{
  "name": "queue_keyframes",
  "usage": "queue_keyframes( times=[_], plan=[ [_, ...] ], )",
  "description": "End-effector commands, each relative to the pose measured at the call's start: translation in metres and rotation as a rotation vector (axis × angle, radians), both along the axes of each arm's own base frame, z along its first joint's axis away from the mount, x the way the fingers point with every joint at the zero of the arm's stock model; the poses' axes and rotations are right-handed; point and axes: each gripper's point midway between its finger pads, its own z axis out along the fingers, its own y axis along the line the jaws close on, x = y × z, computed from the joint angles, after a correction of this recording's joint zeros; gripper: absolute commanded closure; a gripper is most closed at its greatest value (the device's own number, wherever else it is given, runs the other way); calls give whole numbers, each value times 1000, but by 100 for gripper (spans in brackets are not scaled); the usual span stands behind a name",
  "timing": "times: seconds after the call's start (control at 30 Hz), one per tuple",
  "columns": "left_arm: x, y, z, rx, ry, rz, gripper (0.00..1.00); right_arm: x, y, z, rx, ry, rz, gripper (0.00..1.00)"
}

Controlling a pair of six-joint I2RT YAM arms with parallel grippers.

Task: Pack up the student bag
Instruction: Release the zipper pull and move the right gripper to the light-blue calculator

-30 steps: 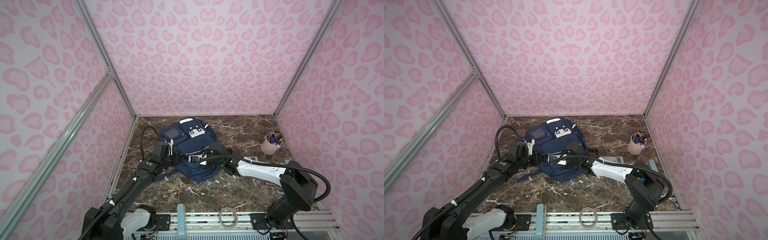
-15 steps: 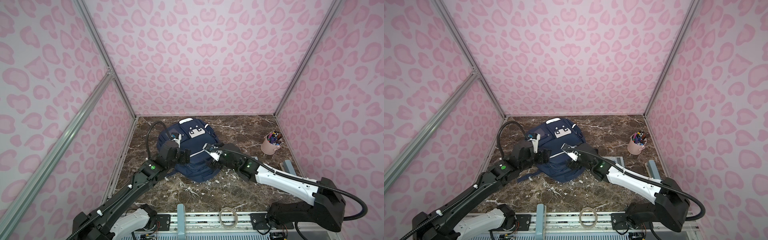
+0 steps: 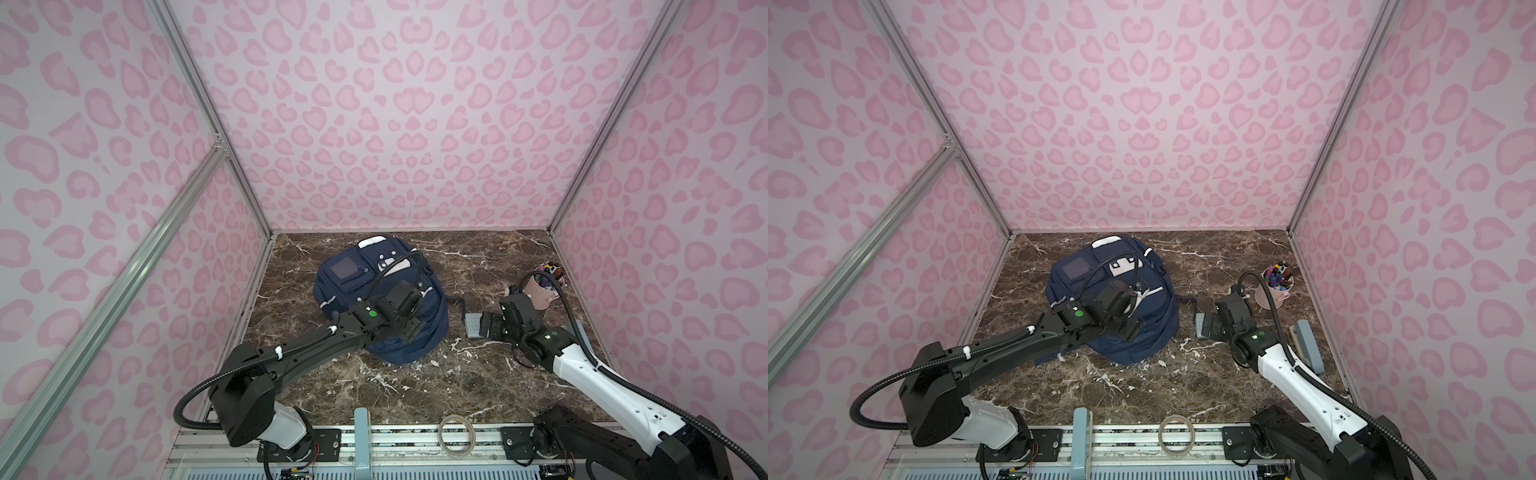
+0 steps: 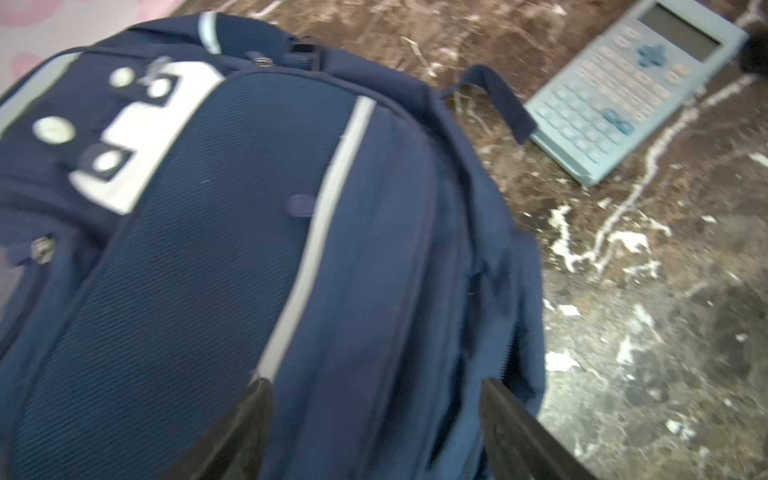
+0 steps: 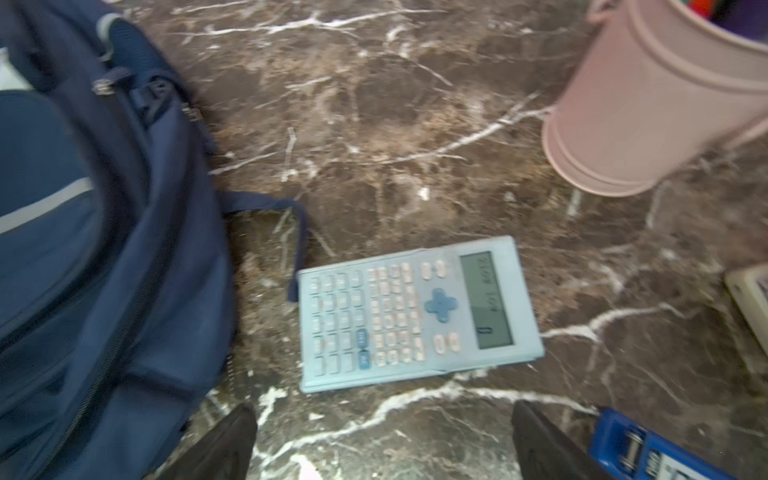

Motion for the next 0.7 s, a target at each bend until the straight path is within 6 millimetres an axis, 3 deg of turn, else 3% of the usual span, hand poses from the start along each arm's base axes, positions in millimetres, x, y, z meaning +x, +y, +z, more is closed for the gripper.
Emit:
queue_keyframes(
  times=[0.0, 0.1, 0.17, 0.27, 0.3, 0.4, 0.67],
  plan=[
    [12, 8, -21, 185, -20, 8, 19, -8, -14, -18, 87, 50, -102, 2],
    [26, 9, -39, 254, -26, 47, 24, -7, -8, -29, 189, 54, -116, 2],
    [38, 12, -40, 263, -35, 106, 44, -9, -7, -37, 208, 64, -131, 2],
    [40, -2, -38, 186, -7, 102, 90, -3, -8, -48, 223, 51, -148, 2],
    [39, -6, -36, 158, 1, 102, 97, 0, -11, -50, 217, 51, -159, 2],
    [38, -12, -29, 90, 14, 118, 97, 11, -21, -57, 197, 70, -198, 2],
    [37, -6, -5, -119, 85, 259, 97, 52, -9, -78, 233, 115, -166, 2]
  ],
)
